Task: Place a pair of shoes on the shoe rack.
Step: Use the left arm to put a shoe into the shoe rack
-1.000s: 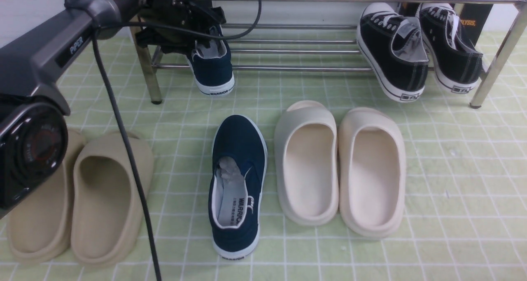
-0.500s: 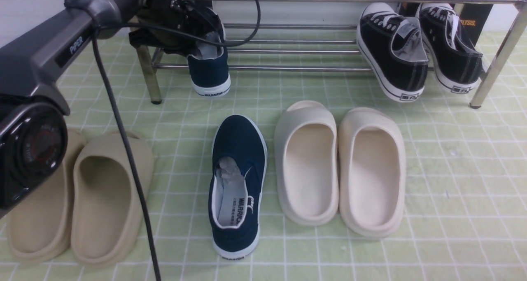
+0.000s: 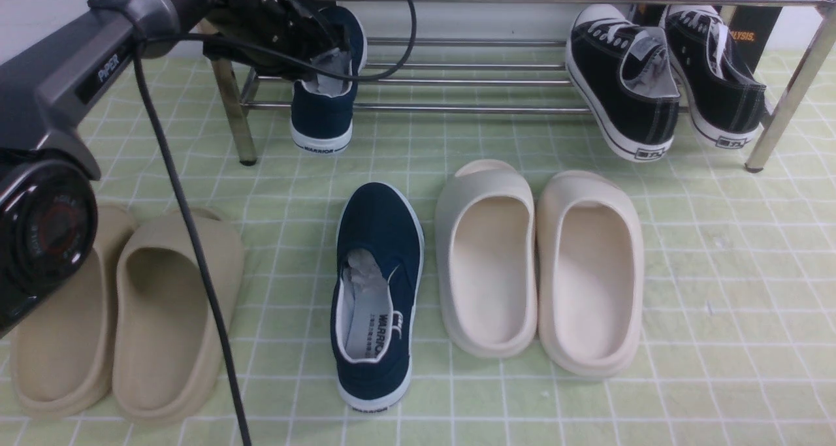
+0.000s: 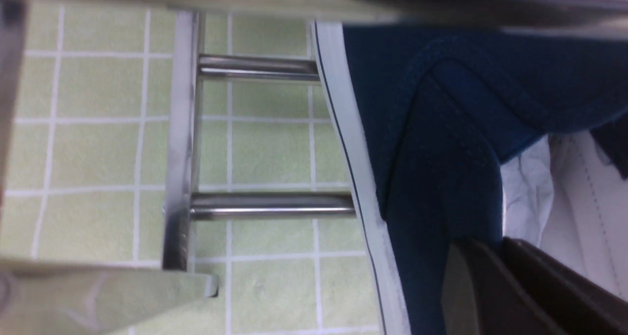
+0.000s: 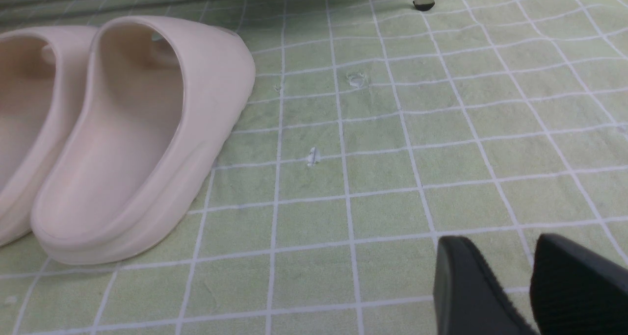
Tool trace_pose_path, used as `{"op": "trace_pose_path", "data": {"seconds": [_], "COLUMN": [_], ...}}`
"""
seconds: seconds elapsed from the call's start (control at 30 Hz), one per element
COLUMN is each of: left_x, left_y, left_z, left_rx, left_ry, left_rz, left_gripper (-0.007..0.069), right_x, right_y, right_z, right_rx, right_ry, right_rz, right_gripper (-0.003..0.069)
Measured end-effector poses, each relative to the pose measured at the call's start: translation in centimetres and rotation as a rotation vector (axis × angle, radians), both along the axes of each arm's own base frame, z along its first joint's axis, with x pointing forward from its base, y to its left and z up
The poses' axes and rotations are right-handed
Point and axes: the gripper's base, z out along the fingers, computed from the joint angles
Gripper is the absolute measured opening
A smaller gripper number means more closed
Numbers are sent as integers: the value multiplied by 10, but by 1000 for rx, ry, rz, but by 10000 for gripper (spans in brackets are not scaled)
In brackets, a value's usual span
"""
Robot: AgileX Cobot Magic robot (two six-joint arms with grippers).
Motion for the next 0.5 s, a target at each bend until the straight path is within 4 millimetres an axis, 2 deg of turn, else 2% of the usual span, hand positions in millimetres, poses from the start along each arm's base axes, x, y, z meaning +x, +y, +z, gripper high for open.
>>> {"op": "trace_pose_path", "data": {"seconds": [0.23, 0.33, 0.43, 0.5], "left_x": [1, 1, 0, -5], "left_y": [0, -1, -1, -1], "left_z": [1, 1, 1, 9], "left_rx": [11, 2, -18, -35], "left_ry": [-21, -15, -3, 10], "left_rz": [-13, -13, 1, 13], "left_gripper": [32, 104, 230, 335], "right_x": [0, 0, 0, 0], "right_y": [0, 0, 0, 0], "right_z": [0, 0, 0, 0], "right_rx": [0, 0, 0, 0], "right_ry": [0, 0, 0, 0], "right_rz": [0, 0, 0, 0], "right_gripper": [239, 239, 239, 239]}}
